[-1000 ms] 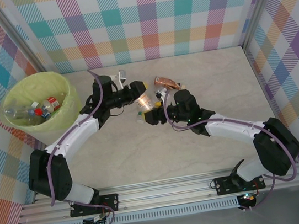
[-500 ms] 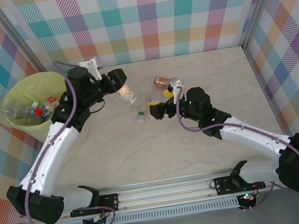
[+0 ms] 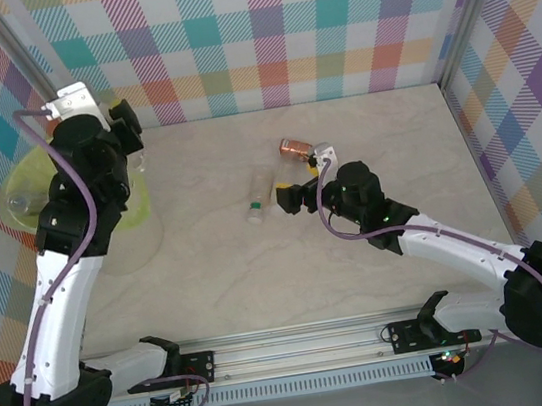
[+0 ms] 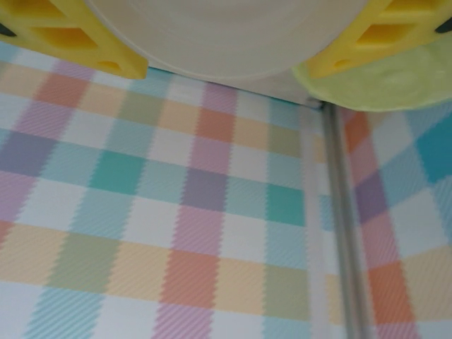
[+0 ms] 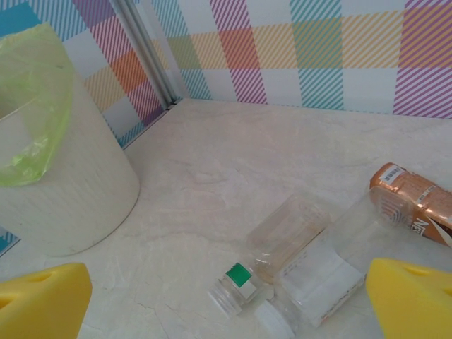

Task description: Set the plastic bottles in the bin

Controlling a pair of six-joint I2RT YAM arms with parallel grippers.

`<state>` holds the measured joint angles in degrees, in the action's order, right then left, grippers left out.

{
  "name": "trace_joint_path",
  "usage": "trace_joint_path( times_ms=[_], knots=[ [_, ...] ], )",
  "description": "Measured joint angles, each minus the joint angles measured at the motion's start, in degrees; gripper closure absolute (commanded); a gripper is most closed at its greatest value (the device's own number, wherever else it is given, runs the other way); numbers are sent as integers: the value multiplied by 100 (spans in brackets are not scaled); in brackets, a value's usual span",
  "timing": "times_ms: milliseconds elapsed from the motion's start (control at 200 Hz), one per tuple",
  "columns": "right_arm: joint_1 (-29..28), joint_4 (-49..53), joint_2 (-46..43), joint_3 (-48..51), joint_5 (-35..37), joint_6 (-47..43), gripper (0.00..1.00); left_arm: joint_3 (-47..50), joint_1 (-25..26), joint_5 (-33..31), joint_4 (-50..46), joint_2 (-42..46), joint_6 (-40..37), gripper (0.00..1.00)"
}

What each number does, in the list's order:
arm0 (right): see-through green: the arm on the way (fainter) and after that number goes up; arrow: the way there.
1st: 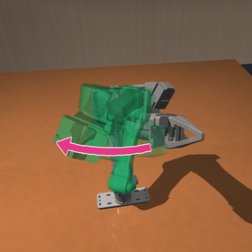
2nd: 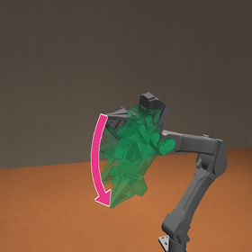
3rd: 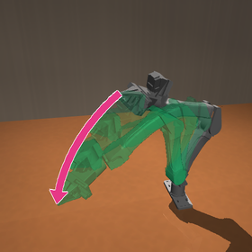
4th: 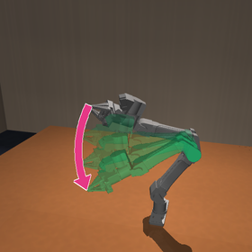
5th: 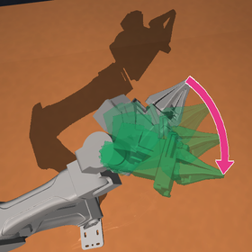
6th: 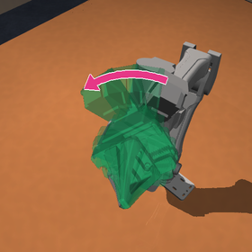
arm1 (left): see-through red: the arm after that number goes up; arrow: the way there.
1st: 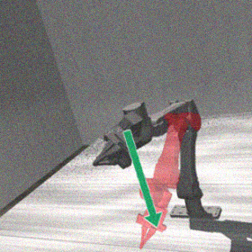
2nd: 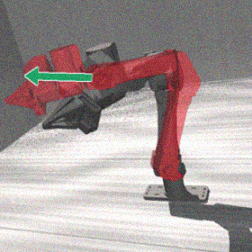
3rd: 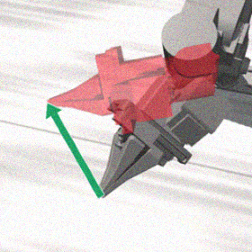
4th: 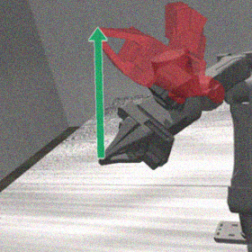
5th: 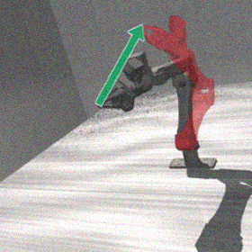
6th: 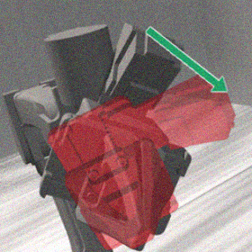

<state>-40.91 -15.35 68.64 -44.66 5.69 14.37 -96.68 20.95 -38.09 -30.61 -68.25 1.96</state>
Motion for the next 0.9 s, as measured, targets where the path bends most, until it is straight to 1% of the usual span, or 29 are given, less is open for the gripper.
trace_joint_path(
  times_ms=[110,200,265,315,355,370,385,405,450,470,480,490,565,625,780,900],
  knots=[
    [0,0,61,0,114,61,0,-260,-411,-577,-118,-396,-173,99],
    [0,2,118,0,144,118,0,-365,-758,-907,-238,-667,-175,98],
    [0,4,131,0,175,142,0,-367,-1038,-962,-361,-791,-87,95],
    [0,4,131,0,186,144,0,-369,-1318,-887,-514,-870,79,92],
    [0,4,131,0,195,144,0,-372,-1569,-793,-636,-922,247,87],
    [0,4,131,0,203,144,0,-372,-1652,-774,-678,-940,310,83],
    [0,4,131,0,205,144,0,-374,-1757,-728,-732,-964,382,75],
    [0,4,131,0,210,144,0,-376,-1853,-695,-793,-986,466,60],
    [0,4,131,0,229,144,0,-409,-2087,-566,-979,-1051,680,21],
    [0,4,131,0,232,144,0,-431,-2173,-498,-1067,-1082,767,8],
    [0,4,131,0,236,144,0,-439,-2203,-476,-1104,-1091,798,3],
    [0,4,131,0,243,144,0,-455,-2249,-433,-1147,-1104,846,1],
    [0,4,131,0,271,144,0,-505,-2479,-85,-1377,-1167,1202,0],
    [0,7,131,0,289,144,0,-529,-2564,267,-1484,-1180,1388,0],
    [0,-2,144,2,363,170,0,-549,-2632,1279,-1585,-1174,1679,0],
    [0,-205,173,103,564,278,0,-511,-2636,2133,-1552,-1102,1794,0]
  ],
)
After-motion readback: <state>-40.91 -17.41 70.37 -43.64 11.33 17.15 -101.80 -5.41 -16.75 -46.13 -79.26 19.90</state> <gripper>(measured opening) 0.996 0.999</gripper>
